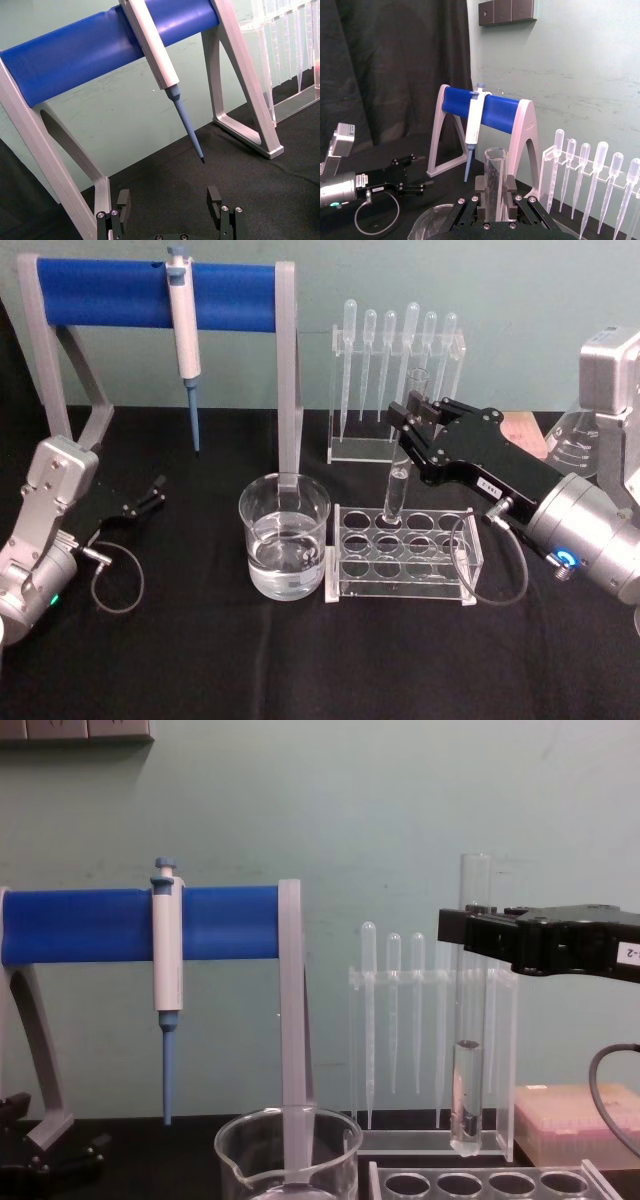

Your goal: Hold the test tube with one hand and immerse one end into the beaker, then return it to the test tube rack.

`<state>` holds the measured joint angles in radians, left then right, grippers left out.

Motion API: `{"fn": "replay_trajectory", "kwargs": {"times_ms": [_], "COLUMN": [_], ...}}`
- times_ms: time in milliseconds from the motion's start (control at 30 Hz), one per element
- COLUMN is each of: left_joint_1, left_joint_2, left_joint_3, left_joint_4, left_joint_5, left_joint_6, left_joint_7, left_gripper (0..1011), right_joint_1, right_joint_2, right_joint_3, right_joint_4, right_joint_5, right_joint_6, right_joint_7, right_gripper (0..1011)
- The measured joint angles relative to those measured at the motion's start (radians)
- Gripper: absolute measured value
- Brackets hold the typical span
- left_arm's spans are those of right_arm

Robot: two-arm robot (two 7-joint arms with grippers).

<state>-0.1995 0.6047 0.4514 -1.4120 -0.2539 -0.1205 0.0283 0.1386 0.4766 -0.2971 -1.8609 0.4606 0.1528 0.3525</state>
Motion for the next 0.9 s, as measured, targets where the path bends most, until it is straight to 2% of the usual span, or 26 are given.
{"fn": "replay_trajectory", "kwargs": {"times_ms": [900], "left_joint_1": [0.0], "left_joint_2": [0.0], "left_joint_3": [0.0], "left_joint_4": [0.0], "left_joint_5": [0.0], "left_joint_6": [0.0], "left_joint_7": [0.0], "left_gripper": [1000], "right_joint_1": [0.0], "right_joint_2": [0.0], "right_joint_3": [0.0], "right_joint_4": [0.0], "right_joint_5": [0.0], "right_joint_6": [0.0], "right_joint_7": [0.0], "right_gripper": [225]}}
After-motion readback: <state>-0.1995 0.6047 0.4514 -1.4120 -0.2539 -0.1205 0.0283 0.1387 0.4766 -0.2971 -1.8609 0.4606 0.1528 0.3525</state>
